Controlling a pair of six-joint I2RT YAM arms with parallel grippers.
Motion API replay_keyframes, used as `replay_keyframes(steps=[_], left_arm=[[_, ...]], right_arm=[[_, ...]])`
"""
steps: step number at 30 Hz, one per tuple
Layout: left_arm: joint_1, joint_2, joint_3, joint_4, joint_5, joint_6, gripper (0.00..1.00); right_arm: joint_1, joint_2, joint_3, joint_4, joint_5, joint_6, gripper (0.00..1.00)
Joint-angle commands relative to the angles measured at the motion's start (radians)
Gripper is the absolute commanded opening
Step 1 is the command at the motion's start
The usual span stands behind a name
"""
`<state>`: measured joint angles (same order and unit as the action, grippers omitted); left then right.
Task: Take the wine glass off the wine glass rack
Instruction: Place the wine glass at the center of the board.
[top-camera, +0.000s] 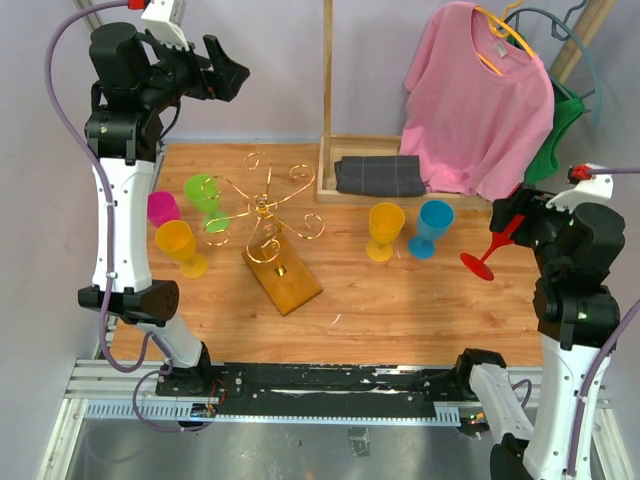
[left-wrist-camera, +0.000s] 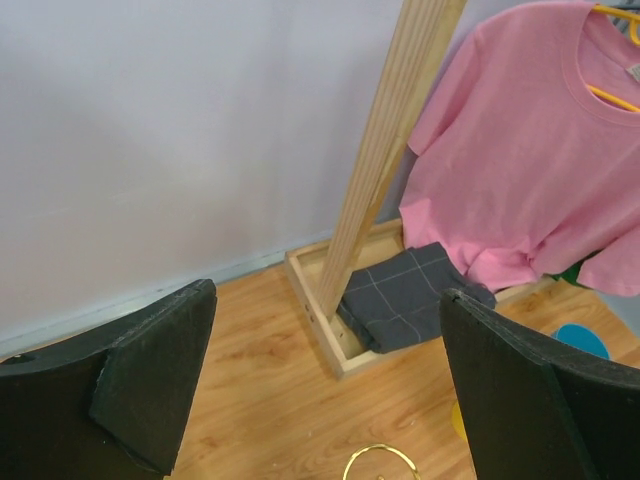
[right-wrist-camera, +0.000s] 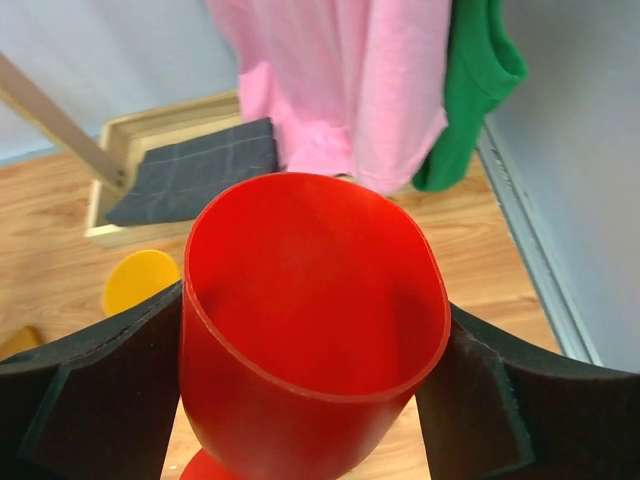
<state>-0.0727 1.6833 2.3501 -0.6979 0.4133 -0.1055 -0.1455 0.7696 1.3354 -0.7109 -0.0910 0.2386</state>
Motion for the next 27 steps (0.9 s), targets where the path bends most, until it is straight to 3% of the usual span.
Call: replay_keyframes(steps=[1, 5, 13, 17, 27], left_arm=[[0.001, -0.021, 0.011, 0.016, 0.030, -0.010, 0.99], [0.001, -0.024, 0.014, 0.017, 0.040, 0.015, 0.99], [0.001, -0.057, -0.040, 0.015, 0.028, 0.043, 0.99], [0.001, -0.062, -0.047, 0.011, 0.025, 0.057, 0.99], [0.001, -0.058, -0.069, 0.006, 0.049, 0.049, 0.99]], right_arm=[[0.013, -0.030, -0.118, 0.113, 0.142, -0.059, 0.60], [0.023, 0.008, -0.152, 0.177, 0.181, -0.070, 0.61], [0.023, 0.210, 0.032, 0.256, 0.293, -0.167, 0.64], [0.041, 0.199, -0.058, 0.324, 0.308, -0.148, 0.64], [0.266, 0.159, -0.293, 0.530, 0.600, -0.271, 0.64]])
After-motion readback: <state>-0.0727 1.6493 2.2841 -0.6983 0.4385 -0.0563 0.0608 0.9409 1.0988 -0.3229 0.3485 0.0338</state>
